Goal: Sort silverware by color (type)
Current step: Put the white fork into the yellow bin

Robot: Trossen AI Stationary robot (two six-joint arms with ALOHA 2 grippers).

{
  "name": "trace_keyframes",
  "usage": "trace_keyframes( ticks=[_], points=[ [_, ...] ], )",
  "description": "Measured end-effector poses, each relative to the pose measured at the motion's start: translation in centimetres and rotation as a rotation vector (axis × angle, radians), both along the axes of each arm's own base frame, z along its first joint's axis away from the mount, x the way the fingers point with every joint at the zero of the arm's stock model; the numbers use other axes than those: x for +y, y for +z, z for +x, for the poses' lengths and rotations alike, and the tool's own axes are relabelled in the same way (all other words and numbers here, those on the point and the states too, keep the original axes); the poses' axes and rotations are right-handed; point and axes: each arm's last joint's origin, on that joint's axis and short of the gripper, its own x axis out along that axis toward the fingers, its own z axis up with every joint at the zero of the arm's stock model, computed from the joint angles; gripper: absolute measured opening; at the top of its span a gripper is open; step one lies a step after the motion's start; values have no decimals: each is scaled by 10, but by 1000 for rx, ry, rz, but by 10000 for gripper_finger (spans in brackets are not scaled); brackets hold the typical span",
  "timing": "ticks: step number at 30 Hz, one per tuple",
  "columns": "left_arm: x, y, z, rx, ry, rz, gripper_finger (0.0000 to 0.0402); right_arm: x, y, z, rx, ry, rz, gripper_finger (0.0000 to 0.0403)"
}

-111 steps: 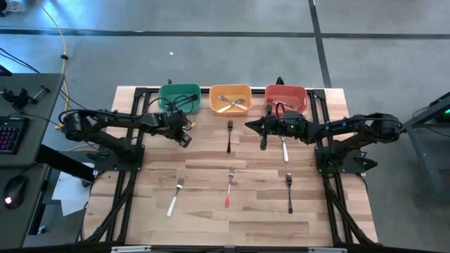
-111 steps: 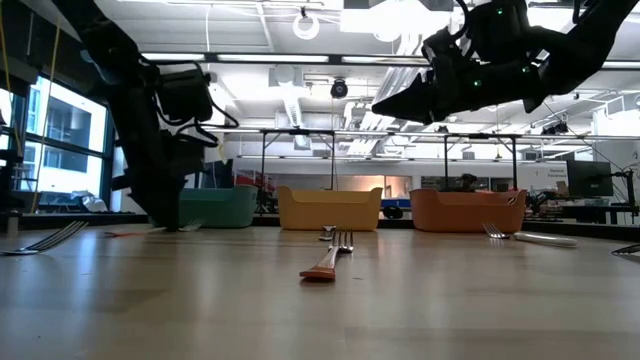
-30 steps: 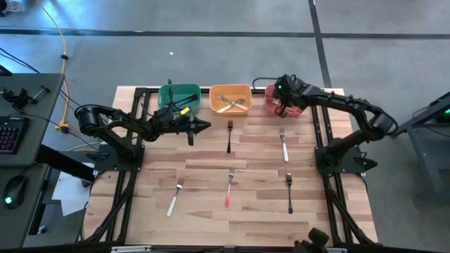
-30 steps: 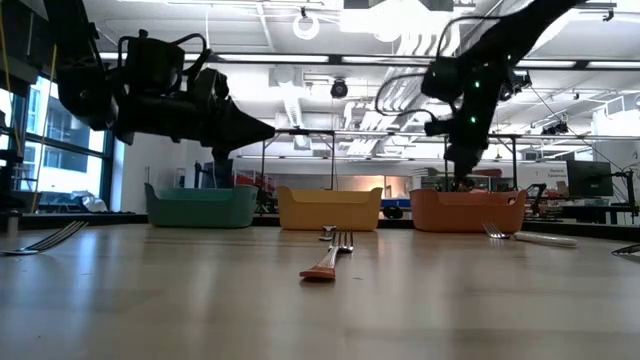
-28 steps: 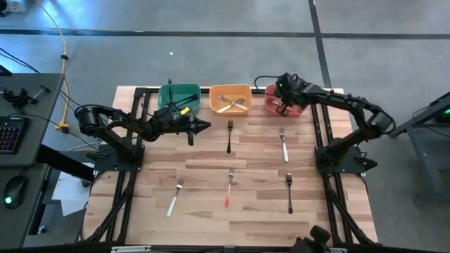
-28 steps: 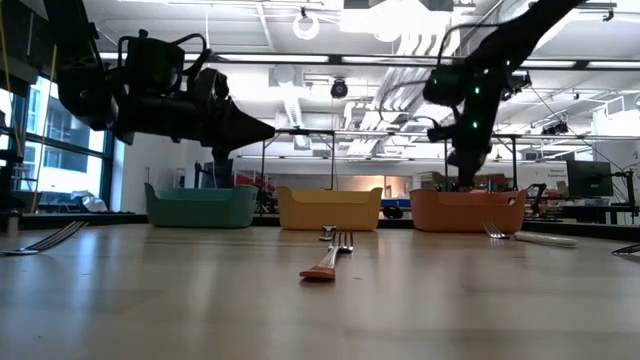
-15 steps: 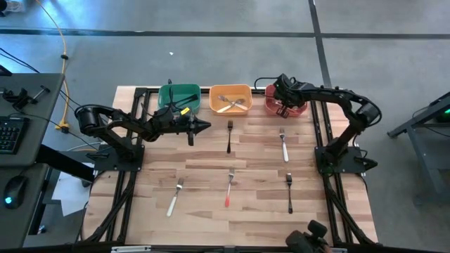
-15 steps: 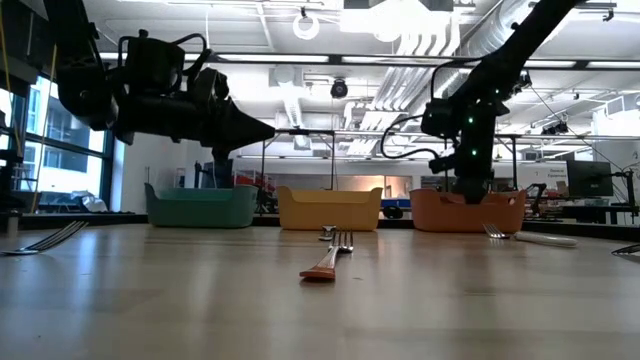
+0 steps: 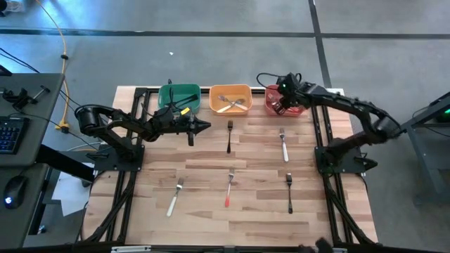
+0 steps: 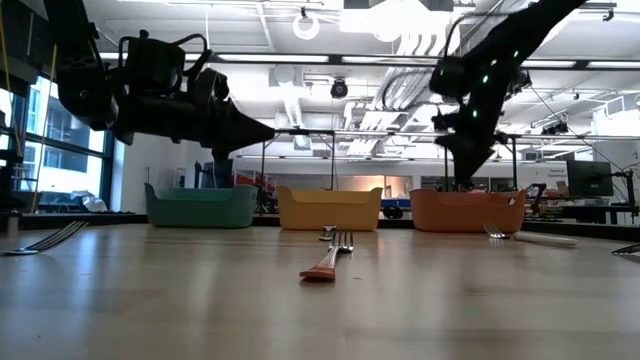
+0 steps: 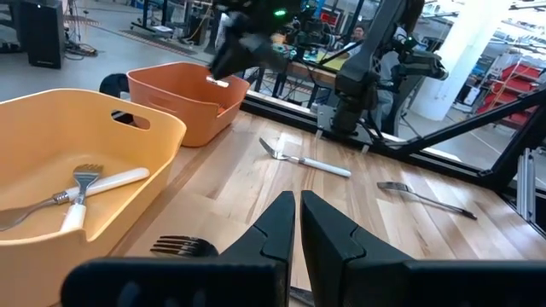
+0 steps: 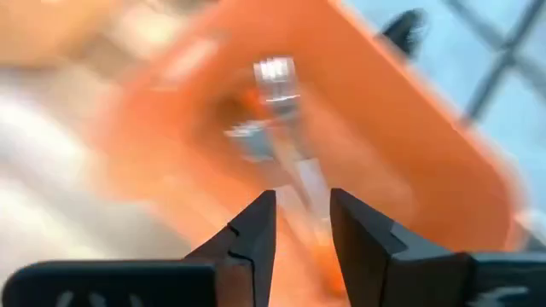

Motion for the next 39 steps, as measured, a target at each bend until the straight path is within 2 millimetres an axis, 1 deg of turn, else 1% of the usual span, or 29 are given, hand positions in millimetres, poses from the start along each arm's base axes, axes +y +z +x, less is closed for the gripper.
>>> trace_keyframes(
  ticks=[2, 4, 8, 11, 13, 18, 22, 25, 30, 34, 39],
  points=[
    [0, 0, 0, 3, 0, -1, 14, 22, 0, 4, -70, -37, 53, 87],
    [0, 0, 0, 2, 0, -1, 15, 44, -5, 7, -105, -89, 115, 78],
    [0, 0, 0, 4, -1, 16, 15, 86, -23, 13, -128, -156, 215, 68],
    [0, 0, 0, 4, -1, 16, 15, 109, -38, 14, -130, -212, 267, 73],
    [0, 0, 0, 4, -2, 16, 15, 119, -46, 11, -124, -263, 290, 82],
    [0, 0, 0, 7, -2, 24, 15, 128, -61, 2, -107, -353, 289, 115],
    [0, 0, 0, 9, -3, 32, 15, 129, -76, -6, -107, -394, 262, 122],
    [0, -1, 0, 12, -4, 39, 15, 129, -84, -8, -140, -391, 261, 111],
    [0, -1, 0, 17, -4, 37, 15, 131, -93, -10, -196, -385, 284, 74],
    [0, -1, 0, 18, -4, 37, 15, 131, -95, -11, -197, -392, 289, 63],
    [0, -2, 0, 24, -4, 33, 15, 131, -95, -11, -179, -339, 298, 52]
  ],
)
